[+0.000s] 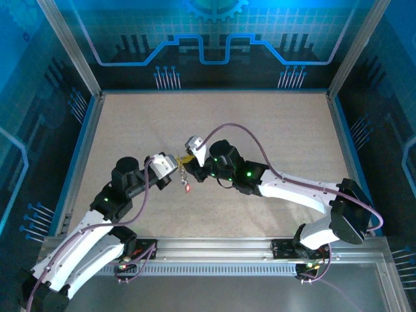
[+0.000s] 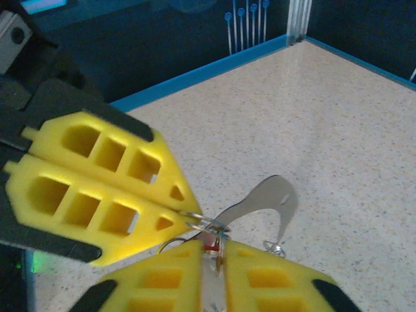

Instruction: Put the keys on the keyring

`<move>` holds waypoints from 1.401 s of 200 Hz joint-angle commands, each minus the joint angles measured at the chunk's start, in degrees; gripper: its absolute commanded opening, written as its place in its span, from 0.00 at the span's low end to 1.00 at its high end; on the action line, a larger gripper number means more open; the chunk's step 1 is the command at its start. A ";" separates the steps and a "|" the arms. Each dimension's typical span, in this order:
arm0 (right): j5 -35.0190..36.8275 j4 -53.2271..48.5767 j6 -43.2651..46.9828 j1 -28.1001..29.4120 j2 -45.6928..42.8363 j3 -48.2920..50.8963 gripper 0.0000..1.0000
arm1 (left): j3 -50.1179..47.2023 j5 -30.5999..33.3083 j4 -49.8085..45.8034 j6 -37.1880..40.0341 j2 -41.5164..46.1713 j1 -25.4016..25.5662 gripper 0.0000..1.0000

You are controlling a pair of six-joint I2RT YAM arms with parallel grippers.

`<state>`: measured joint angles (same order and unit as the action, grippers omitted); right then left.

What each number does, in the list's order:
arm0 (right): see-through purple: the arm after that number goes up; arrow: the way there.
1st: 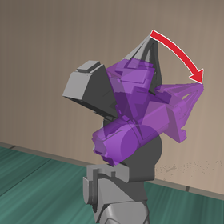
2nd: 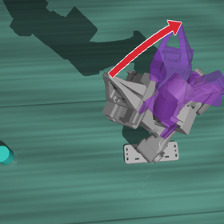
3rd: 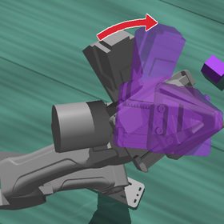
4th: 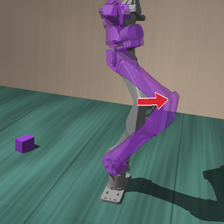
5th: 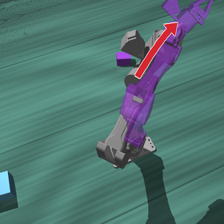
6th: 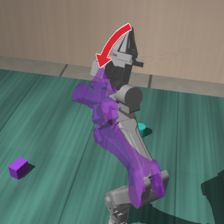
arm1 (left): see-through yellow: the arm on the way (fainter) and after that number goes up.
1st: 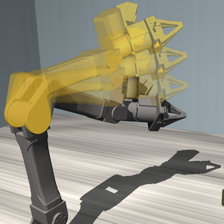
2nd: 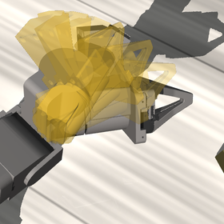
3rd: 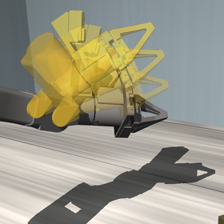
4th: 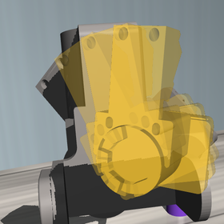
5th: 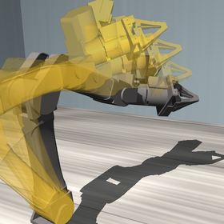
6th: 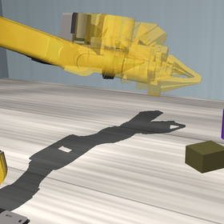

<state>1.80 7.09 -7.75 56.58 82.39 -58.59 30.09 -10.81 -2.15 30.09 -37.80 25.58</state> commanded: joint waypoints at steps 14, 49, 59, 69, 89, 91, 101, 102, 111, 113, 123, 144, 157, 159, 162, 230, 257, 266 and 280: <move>-7.49 2.17 5.53 -1.65 -4.38 2.79 0.24 | -1.16 -3.65 7.75 0.05 2.29 0.43 0.00; -12.03 1.45 11.88 -4.09 -7.85 3.65 0.30 | -0.98 -5.78 8.59 -0.88 2.10 0.43 0.00; -13.03 0.62 14.10 -4.72 -8.75 3.57 0.31 | -0.99 -6.96 9.35 -1.33 2.12 0.43 0.00; -14.11 -0.10 16.85 -5.27 -9.85 3.56 0.31 | -0.68 -8.52 9.84 -1.59 2.03 0.43 0.00; -15.14 -1.59 22.28 -6.41 -12.21 3.41 0.33 | 0.34 -12.19 10.07 -1.46 1.50 0.43 0.00; -15.40 -1.81 22.83 -6.50 -12.42 3.35 0.34 | 0.50 -12.61 10.06 -1.44 1.44 0.43 0.00; -16.88 -3.70 26.67 -7.14 -13.68 2.87 0.35 | 1.24 -14.70 10.06 -1.43 0.85 0.43 0.00; -17.08 -3.90 27.05 -7.21 -13.84 2.87 0.35 | 1.31 -14.82 10.06 -1.48 0.78 0.39 0.00; -17.82 -5.79 30.69 -7.53 -14.94 2.43 0.36 | 1.95 -16.60 10.30 -1.73 0.01 0.39 0.00; -18.05 -6.39 31.63 -7.60 -15.23 2.25 0.37 | 2.09 -16.92 10.36 -1.90 -0.23 0.38 0.00; -19.98 -9.15 36.99 -8.10 -16.85 1.91 0.38 | 2.66 -18.61 11.10 -2.65 -1.33 0.43 0.00; -22.65 -15.08 45.32 -10.26 -20.08 1.09 0.37 | 3.21 -22.91 15.02 -4.19 -3.88 0.38 0.00; -28.21 -19.76 45.88 -13.86 -20.77 -1.06 0.32 | 3.78 -25.06 17.45 -5.24 -5.61 0.43 0.00; -29.24 -20.35 46.13 -14.41 -20.82 -1.41 0.31 | 3.87 -25.41 17.73 -5.39 -5.86 0.41 0.00; -30.51 -21.35 46.50 -15.10 -20.82 -1.91 0.31 | 3.99 -25.85 18.22 -5.58 -6.22 0.39 0.00; -34.72 -27.19 46.64 -17.07 -17.27 -5.84 0.22 | 4.29 -32.50 34.17 -13.26 -14.88 0.43 0.00; -33.11 -27.01 46.27 -17.04 -17.18 -5.10 0.15 | 3.78 -34.85 42.99 -16.50 -19.65 0.41 0.00; -32.30 -26.69 46.14 -17.04 -17.09 -4.88 0.12 | 3.81 -35.36 45.89 -17.47 -21.27 0.42 0.00; -31.61 -26.35 46.11 -17.20 -16.83 -4.56 0.10 | 4.02 -36.82 49.33 -18.25 -23.48 0.43 0.00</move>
<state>-30.41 -18.63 38.76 39.70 65.30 -63.07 32.16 -42.83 34.54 15.27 -58.83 25.67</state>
